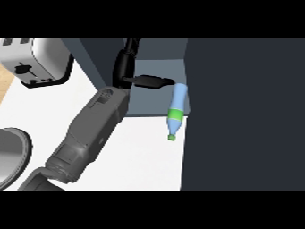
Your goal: Pick up the bottled water, place it into the cabinet and close the cabinet
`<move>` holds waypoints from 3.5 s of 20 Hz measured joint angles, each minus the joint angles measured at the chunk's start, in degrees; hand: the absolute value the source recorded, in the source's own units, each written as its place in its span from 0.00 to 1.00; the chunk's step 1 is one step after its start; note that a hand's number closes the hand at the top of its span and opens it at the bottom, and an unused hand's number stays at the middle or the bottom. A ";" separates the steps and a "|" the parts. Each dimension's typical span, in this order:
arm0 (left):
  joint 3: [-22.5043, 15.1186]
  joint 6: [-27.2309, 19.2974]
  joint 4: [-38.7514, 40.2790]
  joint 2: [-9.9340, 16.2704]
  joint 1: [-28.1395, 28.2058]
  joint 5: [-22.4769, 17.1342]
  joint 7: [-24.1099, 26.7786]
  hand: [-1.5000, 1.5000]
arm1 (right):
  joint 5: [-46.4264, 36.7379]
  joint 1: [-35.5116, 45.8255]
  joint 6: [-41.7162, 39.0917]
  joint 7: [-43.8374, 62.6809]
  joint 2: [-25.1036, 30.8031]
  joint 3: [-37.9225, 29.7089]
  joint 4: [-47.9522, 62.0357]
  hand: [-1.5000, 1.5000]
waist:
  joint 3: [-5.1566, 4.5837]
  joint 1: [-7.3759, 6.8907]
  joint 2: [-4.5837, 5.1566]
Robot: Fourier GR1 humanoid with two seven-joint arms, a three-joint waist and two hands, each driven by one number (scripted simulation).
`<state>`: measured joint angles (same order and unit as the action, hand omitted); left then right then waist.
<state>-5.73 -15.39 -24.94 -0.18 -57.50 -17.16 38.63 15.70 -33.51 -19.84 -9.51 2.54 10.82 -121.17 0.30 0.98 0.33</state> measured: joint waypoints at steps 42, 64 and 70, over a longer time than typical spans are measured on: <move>-14.53 2.61 -102.74 20.52 81.47 -10.23 -18.67 0.00 | -17.87 -1.52 -6.47 8.72 10.27 15.17 -11.88 1.00 | -0.15 -2.39 -0.07; 4.86 24.15 -106.71 28.39 103.35 -25.65 -10.38 0.00 | -19.51 11.65 -2.85 23.65 6.03 23.90 -9.22 1.00 | -0.20 -4.38 0.31; 8.73 27.73 -106.52 29.24 105.71 -28.92 -10.10 0.00 | -12.53 19.01 -0.90 27.52 6.34 20.32 -6.72 1.00 | -0.24 -4.79 0.49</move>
<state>3.00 12.34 -131.46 29.06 48.21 -46.08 28.54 3.17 -14.50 -20.74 18.01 8.88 31.14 -127.89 0.06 -3.82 0.82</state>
